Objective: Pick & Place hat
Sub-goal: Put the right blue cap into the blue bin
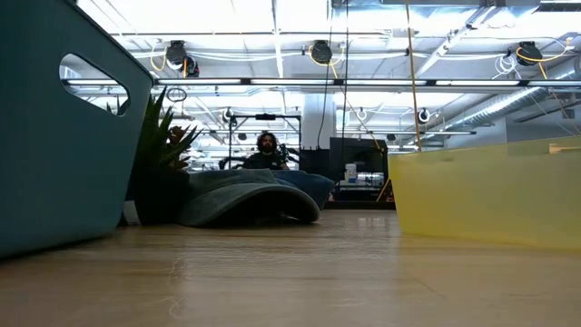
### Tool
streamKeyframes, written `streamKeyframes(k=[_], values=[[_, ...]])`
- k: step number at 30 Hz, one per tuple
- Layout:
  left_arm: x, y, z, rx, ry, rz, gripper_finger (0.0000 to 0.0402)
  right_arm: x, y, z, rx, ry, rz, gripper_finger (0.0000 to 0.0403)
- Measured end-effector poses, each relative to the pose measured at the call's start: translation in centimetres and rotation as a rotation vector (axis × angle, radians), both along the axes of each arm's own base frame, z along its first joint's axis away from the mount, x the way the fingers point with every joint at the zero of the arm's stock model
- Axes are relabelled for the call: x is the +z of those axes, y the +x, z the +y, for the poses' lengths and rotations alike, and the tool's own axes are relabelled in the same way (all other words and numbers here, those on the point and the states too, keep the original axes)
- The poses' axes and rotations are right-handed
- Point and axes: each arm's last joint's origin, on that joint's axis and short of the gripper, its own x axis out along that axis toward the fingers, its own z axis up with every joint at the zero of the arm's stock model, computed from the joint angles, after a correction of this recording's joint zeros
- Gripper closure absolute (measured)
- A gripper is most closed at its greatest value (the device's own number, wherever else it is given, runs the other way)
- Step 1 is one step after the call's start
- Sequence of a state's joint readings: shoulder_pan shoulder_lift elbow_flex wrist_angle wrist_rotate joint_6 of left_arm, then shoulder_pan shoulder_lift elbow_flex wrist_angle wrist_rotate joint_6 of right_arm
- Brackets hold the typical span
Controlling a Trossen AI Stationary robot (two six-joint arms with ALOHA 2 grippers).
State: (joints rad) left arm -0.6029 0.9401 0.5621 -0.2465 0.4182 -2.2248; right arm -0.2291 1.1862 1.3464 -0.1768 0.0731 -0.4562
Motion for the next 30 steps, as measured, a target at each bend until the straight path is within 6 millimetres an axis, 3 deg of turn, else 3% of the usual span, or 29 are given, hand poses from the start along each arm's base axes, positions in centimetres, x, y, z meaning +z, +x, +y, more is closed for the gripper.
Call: streamKeyframes(k=[5, 9, 14, 25, 30], values=[[1.0, 0.6, -0.2, -0.054, -0.011, -0.194, 0.0144, 0.0, 0.0, 0.0, 0.000, 0.011, -0.003, 0.0183], [1.7, 1.2, -0.1, -0.100, 0.132, -0.506, 0.0144, 0.0, 0.0, 0.0, -0.003, 0.027, -0.008, 0.0183], [2.3, 2.0, 0.4, -0.041, 0.301, -0.738, 0.0144, 0.0, 0.0, 0.0, -0.013, 0.123, -0.038, 0.0183], [5.3, 3.6, 1.9, 0.035, 0.807, -1.354, 0.0144, 0.0, 0.0, 0.2, -0.051, 0.551, -0.169, 0.0183], [6.0, 4.1, 3.0, 0.065, 1.126, -1.469, 0.0144, -0.4, 0.2, 1.2, -0.037, 0.667, -0.150, 0.0183]])
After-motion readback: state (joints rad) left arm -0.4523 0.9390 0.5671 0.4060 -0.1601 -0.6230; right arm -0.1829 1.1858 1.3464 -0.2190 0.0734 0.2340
